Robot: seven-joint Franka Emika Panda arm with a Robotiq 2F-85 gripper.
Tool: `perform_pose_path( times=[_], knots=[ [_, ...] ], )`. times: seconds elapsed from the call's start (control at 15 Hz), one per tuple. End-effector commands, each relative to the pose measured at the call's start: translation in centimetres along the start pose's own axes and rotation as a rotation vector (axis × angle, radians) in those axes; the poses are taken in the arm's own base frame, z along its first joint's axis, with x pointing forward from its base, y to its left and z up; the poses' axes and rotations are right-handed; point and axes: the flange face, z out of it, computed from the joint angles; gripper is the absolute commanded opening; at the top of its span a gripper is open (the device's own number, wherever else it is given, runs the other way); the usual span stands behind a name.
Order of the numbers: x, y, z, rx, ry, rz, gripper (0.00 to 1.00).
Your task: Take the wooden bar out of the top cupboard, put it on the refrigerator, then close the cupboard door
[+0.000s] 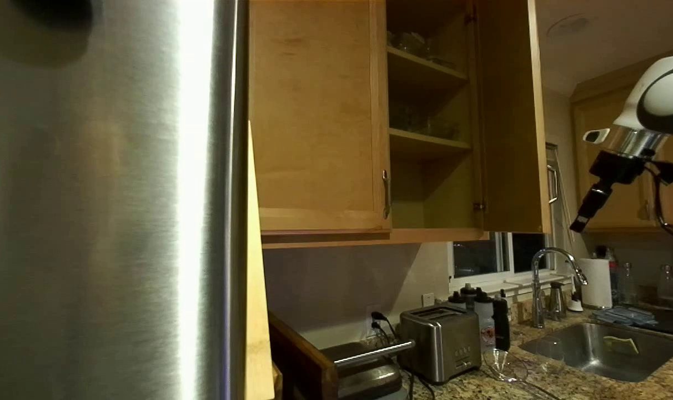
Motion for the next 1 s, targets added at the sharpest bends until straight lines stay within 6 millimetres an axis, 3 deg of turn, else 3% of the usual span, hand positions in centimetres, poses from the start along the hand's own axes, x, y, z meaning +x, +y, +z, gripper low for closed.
perform_pose_path(
  times=[0.0, 0.27, 0.53, 0.93],
  knots=[
    [3.2, -1.2, -1.0, 0.026, 0.077, 0.017, 0.34],
    [5.9, -3.9, -2.1, 0.063, 0.138, -0.026, 0.07],
    [8.0, -6.8, -2.6, 0.076, 0.177, -0.081, 0.00],
    [12.1, -13.2, -2.0, 0.107, 0.210, -0.232, 0.05]
  ],
)
